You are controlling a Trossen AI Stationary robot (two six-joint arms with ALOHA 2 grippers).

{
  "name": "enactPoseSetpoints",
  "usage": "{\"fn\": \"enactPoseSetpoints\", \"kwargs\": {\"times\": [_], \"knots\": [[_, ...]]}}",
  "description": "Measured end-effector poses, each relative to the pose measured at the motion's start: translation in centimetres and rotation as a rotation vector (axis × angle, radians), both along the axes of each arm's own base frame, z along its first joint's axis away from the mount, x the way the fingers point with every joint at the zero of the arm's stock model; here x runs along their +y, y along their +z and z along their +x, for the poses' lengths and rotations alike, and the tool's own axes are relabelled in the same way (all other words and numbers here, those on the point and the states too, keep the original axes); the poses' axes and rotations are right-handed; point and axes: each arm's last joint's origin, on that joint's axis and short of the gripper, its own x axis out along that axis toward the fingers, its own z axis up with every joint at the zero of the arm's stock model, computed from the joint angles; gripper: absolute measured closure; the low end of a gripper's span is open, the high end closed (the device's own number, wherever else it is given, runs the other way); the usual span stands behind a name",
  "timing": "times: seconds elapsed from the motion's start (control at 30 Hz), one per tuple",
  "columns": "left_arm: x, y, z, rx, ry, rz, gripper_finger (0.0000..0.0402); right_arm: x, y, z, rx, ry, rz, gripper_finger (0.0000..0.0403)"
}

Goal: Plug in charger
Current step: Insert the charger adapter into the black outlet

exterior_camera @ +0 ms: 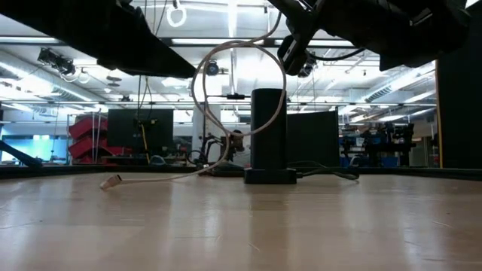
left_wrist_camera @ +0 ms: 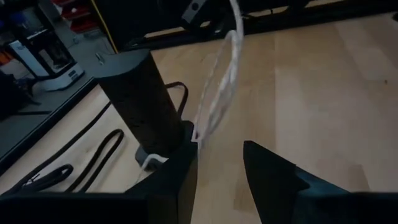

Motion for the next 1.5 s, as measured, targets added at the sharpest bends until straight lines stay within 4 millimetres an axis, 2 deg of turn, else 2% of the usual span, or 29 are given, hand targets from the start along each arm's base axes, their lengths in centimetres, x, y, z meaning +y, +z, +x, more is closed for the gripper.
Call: {"fn": "enactPoseSetpoints", "kwargs": {"times": [0.23, 0.3, 0.4, 0.47, 0.67, 0.93, 1.13, 1.27, 1.5], "knots": [[1.1, -0.1, 0.6, 0.031, -0.016, 0.006, 0.0296, 0.0, 0.0, 0.0, 0.0, 0.007, -0.001, 0.0315], [1.3, -0.1, 0.7, 0.035, -0.015, 0.021, 0.0318, 0.1, 0.0, 0.0, 0.002, 0.011, 0.001, 0.0315], [1.5, -0.1, 0.8, 0.041, -0.012, 0.035, 0.0374, 0.4, 0.0, -0.1, 0.003, 0.023, 0.004, 0.0315], [1.6, -0.1, 0.8, 0.043, -0.01, 0.038, 0.0393, 0.6, 0.0, -0.2, 0.003, 0.037, 0.003, 0.0315], [2.0, -0.2, 0.7, 0.054, 0.084, 0.103, 0.04, 1.8, 0.2, -0.6, -0.006, 0.094, -0.008, 0.0315], [2.9, -0.6, 0.2, 0.1, 0.204, 0.151, 0.0401, 4.3, 2.9, -2.6, -0.119, 0.152, -0.048, 0.0315], [4.5, -0.4, -1.4, 0.157, 0.336, 0.131, 0.0401, 5.9, 4.5, -4.7, -0.076, 0.066, -0.15, 0.0315], [5.9, 0.0, -2.9, 0.186, 0.436, 0.101, 0.0401, 6.9, 4.6, -5.9, 0.005, -0.015, -0.223, 0.0315], [7.9, -0.2, -4.5, 0.24, 0.579, 0.049, 0.0402, 8.5, 5.0, -7.7, 0.037, -0.097, -0.263, 0.0315]]}}
